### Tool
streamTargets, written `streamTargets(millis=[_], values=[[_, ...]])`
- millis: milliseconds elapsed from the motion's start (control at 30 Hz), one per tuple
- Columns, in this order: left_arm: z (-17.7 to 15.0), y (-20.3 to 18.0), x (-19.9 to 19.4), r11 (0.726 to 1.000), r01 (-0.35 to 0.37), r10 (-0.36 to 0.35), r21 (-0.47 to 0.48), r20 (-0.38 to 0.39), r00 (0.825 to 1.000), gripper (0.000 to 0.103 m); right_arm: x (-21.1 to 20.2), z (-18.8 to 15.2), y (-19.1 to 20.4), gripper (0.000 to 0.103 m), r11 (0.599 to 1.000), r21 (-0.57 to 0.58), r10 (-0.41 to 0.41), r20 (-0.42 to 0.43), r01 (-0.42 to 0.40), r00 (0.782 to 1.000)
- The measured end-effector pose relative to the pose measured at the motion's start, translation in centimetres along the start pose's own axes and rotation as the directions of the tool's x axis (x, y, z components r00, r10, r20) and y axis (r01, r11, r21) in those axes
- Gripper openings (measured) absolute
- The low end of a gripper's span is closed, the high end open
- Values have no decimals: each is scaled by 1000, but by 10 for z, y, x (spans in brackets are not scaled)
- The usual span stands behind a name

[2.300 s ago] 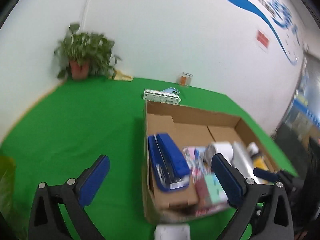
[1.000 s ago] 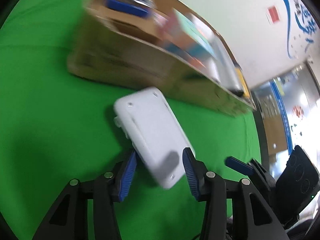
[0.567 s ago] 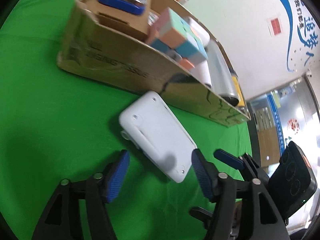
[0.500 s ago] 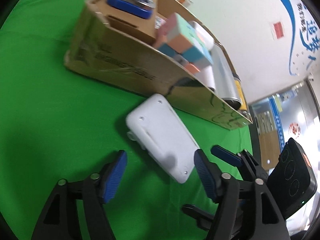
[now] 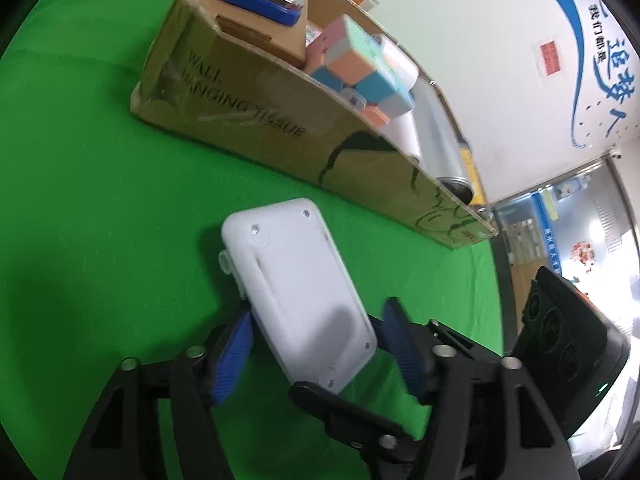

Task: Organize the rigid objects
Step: 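Carry the power bank with both grippers and stand it beside the stapler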

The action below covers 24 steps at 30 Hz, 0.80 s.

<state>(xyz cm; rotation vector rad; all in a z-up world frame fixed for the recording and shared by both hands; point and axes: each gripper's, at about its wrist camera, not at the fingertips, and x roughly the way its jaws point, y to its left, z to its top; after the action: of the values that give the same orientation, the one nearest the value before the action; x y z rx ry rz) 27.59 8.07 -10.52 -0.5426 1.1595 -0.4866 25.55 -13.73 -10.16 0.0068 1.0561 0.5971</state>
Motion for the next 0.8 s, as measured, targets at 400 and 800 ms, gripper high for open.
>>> streamTargets(millis=[400, 800], values=[[-7, -4, -7, 999, -21, 21, 26, 7, 1000, 31, -4, 7, -5, 65, 992, 121, 46, -9, -45, 999], [44, -84, -66, 977, -20, -17, 212, 173, 985, 30, -73, 52, 22, 65, 999, 23, -43, 243, 38, 969]])
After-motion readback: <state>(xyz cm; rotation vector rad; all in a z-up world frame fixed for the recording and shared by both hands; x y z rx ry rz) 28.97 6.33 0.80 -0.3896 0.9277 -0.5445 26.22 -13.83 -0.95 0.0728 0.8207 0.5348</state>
